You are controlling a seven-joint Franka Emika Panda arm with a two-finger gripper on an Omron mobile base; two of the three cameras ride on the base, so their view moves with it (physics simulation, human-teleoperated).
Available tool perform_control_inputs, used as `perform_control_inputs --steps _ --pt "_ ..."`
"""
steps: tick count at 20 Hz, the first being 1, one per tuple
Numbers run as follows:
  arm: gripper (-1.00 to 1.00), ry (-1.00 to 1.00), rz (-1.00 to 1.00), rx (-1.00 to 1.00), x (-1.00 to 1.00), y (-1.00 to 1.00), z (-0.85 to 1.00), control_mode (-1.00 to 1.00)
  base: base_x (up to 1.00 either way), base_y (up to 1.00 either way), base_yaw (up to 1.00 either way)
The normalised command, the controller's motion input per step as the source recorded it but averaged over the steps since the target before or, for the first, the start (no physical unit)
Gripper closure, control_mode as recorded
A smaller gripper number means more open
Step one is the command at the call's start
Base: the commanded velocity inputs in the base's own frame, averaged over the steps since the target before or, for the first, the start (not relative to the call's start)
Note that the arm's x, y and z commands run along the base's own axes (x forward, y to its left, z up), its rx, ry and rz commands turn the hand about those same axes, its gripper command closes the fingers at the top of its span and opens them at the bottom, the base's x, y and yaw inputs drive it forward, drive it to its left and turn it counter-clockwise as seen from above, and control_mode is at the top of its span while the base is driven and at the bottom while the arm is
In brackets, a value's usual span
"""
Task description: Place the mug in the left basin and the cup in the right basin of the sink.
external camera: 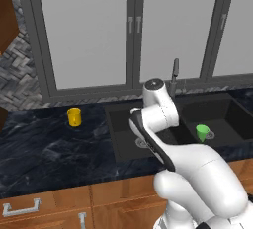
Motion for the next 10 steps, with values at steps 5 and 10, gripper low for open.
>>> perform_control_inputs --steps 5,10 --pt "-1.00 0.00 0.17 0.07 0.00 0.43 0.12 -1.00 0.00 0.00 0.00" --pt "-1.00 0.00 0.22 0.07 -0.02 0.40 0.16 -1.00 0.00 0.00 0.00"
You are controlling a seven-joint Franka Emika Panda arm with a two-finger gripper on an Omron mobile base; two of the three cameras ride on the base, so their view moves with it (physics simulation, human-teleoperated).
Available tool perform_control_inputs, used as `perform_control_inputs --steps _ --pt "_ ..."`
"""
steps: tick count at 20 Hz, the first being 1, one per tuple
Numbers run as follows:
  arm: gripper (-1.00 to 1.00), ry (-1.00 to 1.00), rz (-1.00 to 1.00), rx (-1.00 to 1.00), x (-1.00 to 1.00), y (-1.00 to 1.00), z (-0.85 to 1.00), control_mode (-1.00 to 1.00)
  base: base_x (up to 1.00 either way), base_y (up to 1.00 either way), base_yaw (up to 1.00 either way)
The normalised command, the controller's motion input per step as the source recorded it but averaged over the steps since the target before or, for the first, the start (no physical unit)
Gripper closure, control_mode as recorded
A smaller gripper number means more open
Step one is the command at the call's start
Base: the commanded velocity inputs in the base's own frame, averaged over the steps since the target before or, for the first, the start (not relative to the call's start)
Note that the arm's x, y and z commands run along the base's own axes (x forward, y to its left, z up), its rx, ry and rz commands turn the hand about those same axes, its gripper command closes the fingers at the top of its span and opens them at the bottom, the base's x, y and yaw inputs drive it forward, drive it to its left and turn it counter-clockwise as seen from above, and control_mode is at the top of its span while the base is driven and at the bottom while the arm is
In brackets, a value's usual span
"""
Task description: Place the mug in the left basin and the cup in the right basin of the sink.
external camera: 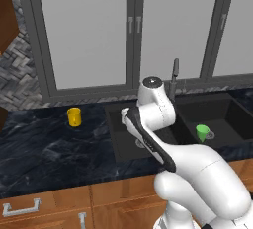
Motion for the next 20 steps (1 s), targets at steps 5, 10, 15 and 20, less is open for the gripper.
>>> perform_control_inputs --steps 5,10,15,20 --pt "-1.00 0.01 0.19 0.03 -0.02 0.41 0.07 -1.00 0.00 0.00 0.00" --pt "-1.00 0.00 0.07 0.01 0.01 0.41 0.06 -1.00 0.00 0.00 0.00" --pt "-1.00 0.00 0.01 0.00 0.01 0.34 0.02 -1.00 0.00 0.00 0.00" --pt "-1.00 0.00 0.00 0.00 0.07 0.41 0.03 -1.00 0.00 0.00 0.00"
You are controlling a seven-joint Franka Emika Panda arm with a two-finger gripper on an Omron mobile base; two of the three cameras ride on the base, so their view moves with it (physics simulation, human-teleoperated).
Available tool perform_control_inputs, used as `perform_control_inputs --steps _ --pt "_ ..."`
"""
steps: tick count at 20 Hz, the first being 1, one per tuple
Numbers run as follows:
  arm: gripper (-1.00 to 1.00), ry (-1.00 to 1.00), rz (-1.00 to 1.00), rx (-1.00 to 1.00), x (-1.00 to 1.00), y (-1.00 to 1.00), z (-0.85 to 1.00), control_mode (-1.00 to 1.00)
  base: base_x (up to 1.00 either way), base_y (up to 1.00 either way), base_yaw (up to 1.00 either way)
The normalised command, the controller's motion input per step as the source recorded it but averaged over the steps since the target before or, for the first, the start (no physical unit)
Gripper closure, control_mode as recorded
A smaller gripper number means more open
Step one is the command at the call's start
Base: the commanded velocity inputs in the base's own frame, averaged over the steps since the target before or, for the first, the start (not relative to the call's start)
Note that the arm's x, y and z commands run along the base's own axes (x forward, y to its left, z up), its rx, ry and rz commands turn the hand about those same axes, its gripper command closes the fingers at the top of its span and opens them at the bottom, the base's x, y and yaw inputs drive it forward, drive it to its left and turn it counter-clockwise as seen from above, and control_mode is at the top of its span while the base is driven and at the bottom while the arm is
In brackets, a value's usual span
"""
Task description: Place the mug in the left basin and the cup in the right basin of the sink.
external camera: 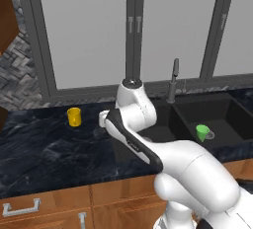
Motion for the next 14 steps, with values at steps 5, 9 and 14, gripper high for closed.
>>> perform_control_inputs --steps 5,9,14 --pt "-1.00 0.00 0.00 0.00 0.15 0.39 0.04 -1.00 0.00 0.00 0.00" --pt "-1.00 0.00 0.00 0.00 0.24 0.39 0.06 -1.00 0.00 0.00 0.00" --pt "-1.00 0.01 0.00 0.00 0.23 0.35 0.07 -1.00 0.00 0.00 0.00"
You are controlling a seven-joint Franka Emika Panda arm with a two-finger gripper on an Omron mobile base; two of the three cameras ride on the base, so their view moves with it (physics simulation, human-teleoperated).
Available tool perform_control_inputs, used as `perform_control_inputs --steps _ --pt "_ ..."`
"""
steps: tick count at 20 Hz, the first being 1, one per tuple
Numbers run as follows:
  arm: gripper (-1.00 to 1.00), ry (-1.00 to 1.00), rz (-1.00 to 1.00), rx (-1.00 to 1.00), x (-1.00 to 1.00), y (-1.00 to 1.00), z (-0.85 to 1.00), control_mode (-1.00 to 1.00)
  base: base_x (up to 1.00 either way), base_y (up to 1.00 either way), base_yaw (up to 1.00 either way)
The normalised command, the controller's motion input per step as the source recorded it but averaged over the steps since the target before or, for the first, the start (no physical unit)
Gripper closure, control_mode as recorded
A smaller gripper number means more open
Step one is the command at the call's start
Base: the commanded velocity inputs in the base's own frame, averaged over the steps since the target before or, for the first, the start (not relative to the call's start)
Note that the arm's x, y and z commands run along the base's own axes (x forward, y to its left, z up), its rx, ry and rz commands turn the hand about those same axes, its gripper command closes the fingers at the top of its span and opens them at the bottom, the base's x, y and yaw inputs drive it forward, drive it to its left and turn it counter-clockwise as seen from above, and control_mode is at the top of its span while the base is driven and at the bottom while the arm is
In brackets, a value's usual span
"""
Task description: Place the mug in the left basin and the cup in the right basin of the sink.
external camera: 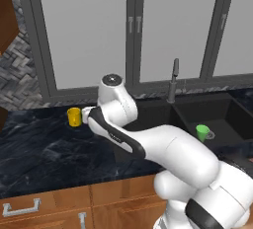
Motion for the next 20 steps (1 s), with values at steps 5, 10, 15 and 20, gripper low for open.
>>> perform_control_inputs --steps 5,10,15,20 --pt "-1.00 0.06 0.00 0.00 0.21 0.21 0.03 -1.00 0.00 0.00 0.00" --pt "-1.00 0.06 0.03 0.00 0.24 0.29 0.00 -1.00 0.00 0.00 0.00" --pt "-1.00 0.07 0.03 0.00 0.24 0.27 0.00 -1.00 0.00 0.00 0.00" --pt "-1.00 0.03 0.02 0.00 0.24 0.21 -0.01 -1.00 0.00 0.00 0.00"
